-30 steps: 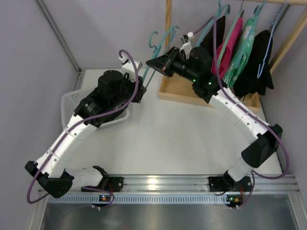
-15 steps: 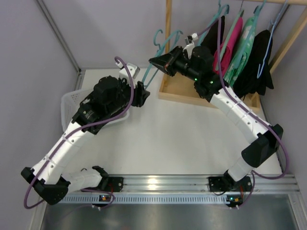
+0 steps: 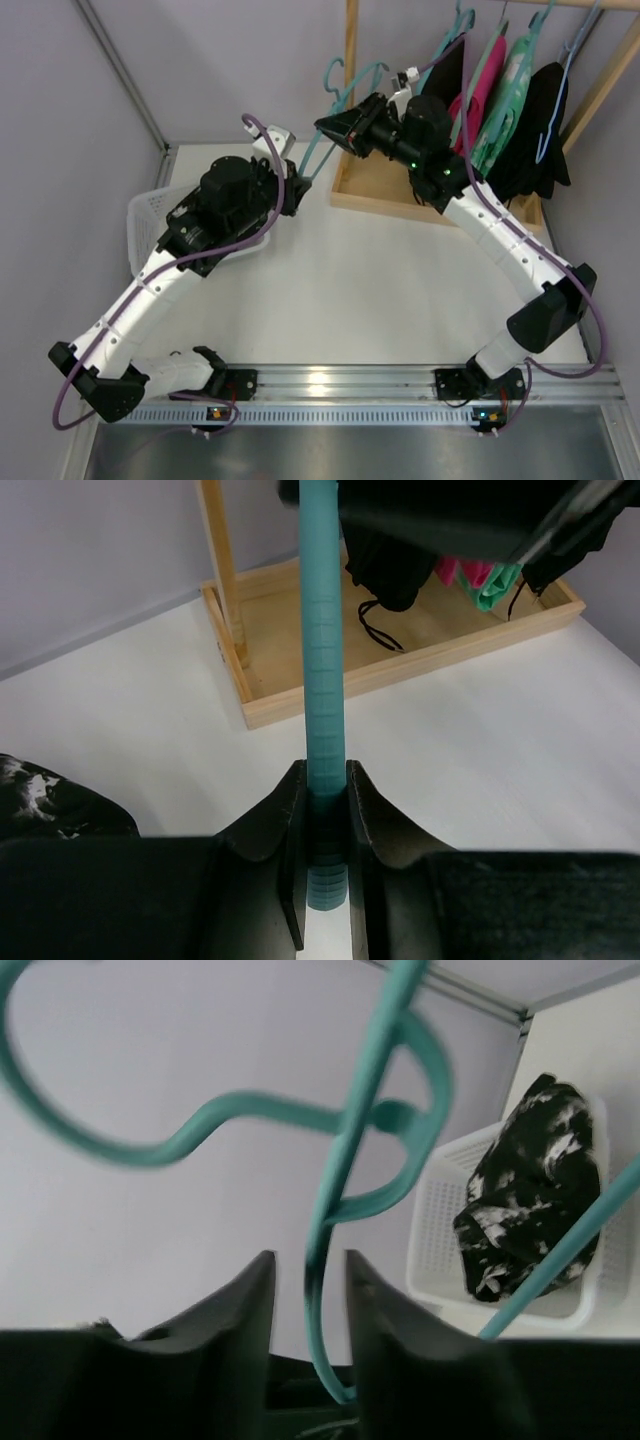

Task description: Remove the trousers from the hanger

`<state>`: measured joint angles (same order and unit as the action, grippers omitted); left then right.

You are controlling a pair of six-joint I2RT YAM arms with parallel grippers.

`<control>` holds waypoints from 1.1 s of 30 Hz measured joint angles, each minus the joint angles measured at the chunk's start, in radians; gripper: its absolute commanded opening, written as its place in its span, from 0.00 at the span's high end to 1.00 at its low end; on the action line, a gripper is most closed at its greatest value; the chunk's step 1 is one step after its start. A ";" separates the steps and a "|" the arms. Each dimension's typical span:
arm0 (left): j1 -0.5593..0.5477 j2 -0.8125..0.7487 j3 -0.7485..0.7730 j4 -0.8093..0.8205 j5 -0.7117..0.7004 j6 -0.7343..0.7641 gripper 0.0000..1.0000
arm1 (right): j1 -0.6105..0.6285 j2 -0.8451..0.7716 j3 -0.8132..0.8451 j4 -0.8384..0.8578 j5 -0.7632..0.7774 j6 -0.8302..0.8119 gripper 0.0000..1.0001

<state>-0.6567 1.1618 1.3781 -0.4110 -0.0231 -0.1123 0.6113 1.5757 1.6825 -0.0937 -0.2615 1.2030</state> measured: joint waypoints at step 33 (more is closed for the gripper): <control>0.061 0.626 0.831 -0.150 0.169 0.065 1.00 | -0.527 -0.414 -0.093 -0.192 -0.235 -0.520 0.01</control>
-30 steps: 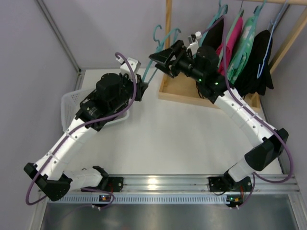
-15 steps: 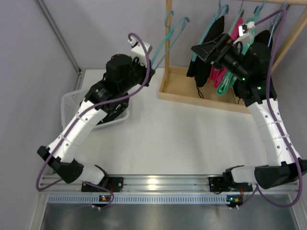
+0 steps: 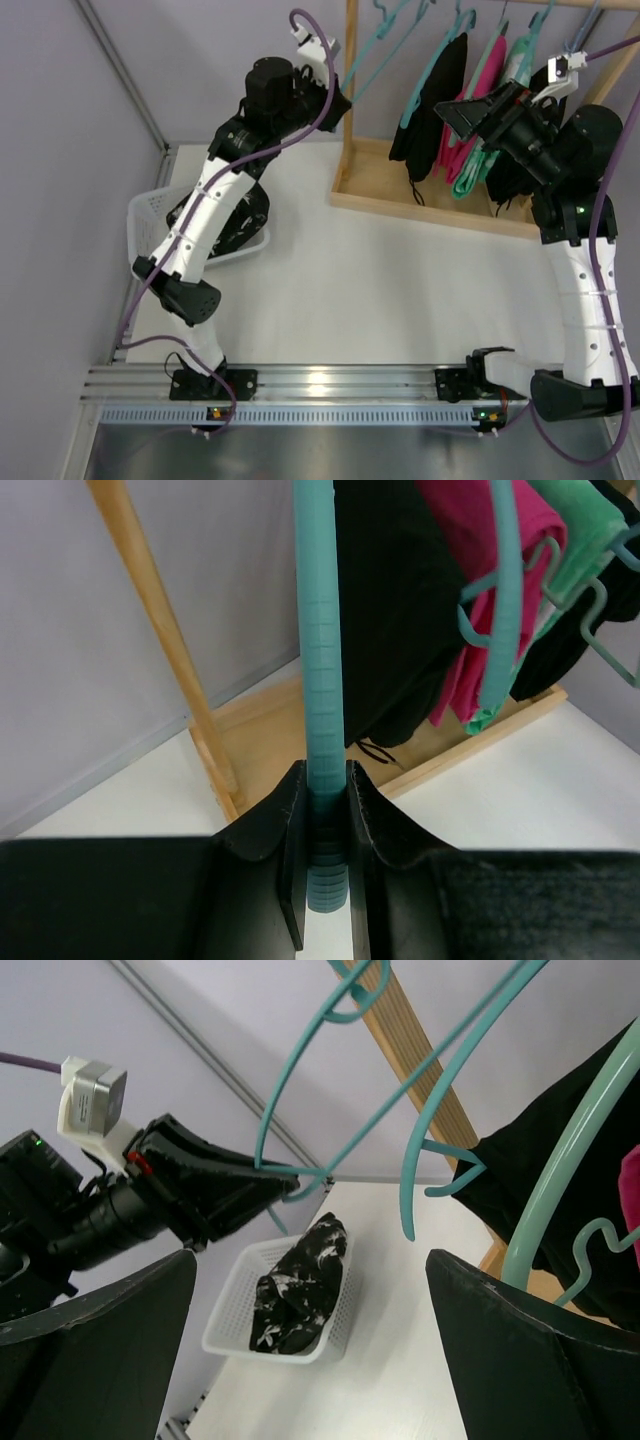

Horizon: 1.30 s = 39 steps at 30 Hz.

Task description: Remove the trousers from the hanger

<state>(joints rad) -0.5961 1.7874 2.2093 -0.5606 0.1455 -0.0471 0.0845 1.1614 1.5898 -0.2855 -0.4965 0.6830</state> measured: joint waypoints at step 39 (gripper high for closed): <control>0.120 0.359 0.294 0.152 0.257 -0.246 0.81 | -0.057 -0.075 -0.078 -0.022 -0.029 -0.016 0.01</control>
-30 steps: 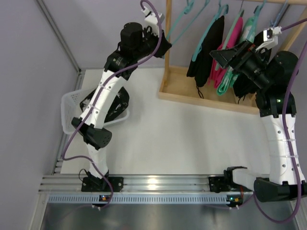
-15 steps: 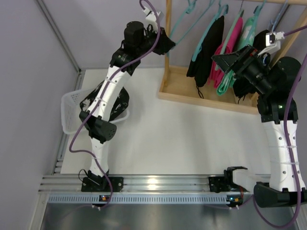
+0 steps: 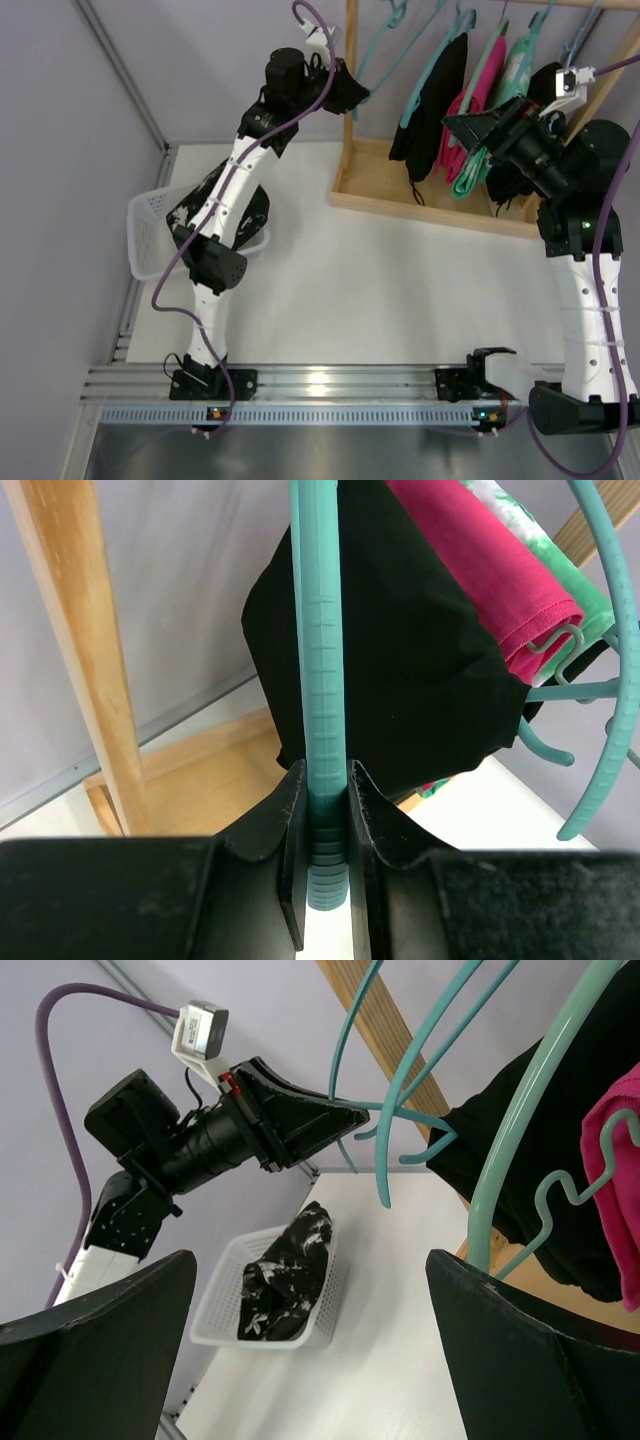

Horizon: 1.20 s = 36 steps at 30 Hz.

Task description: Remove the trousers from the hanger

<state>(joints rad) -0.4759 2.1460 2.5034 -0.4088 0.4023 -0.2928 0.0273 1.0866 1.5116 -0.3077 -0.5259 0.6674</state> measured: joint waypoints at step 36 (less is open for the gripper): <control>0.157 -0.787 -0.861 -0.240 -0.040 0.195 0.01 | -0.004 -0.067 -0.109 -0.144 -0.029 -0.389 0.01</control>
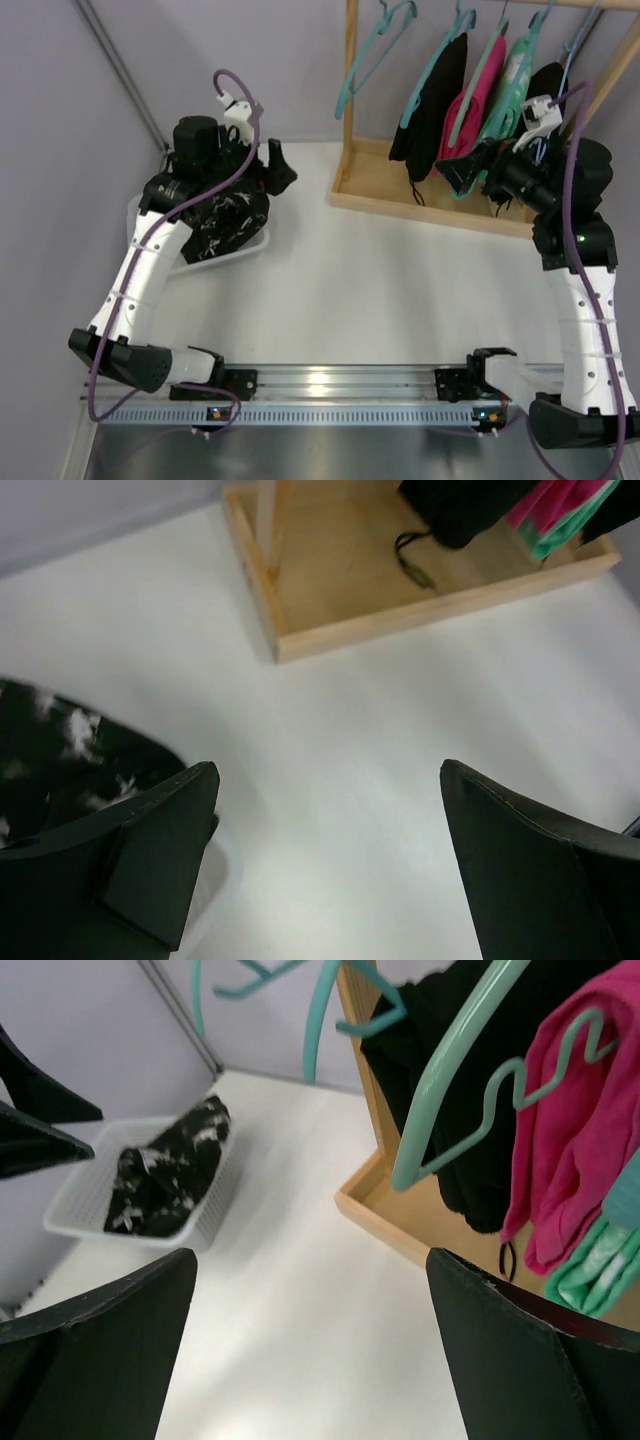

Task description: Remove the trousers from the hanger

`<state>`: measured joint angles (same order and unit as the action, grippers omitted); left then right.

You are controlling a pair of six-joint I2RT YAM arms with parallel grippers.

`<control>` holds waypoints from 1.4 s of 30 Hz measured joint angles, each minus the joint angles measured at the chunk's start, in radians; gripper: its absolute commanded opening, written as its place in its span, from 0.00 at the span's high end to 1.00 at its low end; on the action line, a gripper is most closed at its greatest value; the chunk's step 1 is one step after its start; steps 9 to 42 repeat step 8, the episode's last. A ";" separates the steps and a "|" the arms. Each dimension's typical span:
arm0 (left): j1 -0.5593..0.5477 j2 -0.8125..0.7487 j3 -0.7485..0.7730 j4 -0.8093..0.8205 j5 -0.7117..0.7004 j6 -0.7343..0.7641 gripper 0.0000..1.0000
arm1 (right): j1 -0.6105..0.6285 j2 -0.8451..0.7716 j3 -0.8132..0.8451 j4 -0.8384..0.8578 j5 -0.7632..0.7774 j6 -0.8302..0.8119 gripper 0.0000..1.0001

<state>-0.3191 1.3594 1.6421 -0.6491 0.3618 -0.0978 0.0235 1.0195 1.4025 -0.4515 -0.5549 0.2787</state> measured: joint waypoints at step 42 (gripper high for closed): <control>0.057 -0.120 -0.258 -0.117 -0.099 0.062 0.01 | 0.000 -0.025 -0.119 -0.153 -0.042 -0.246 0.01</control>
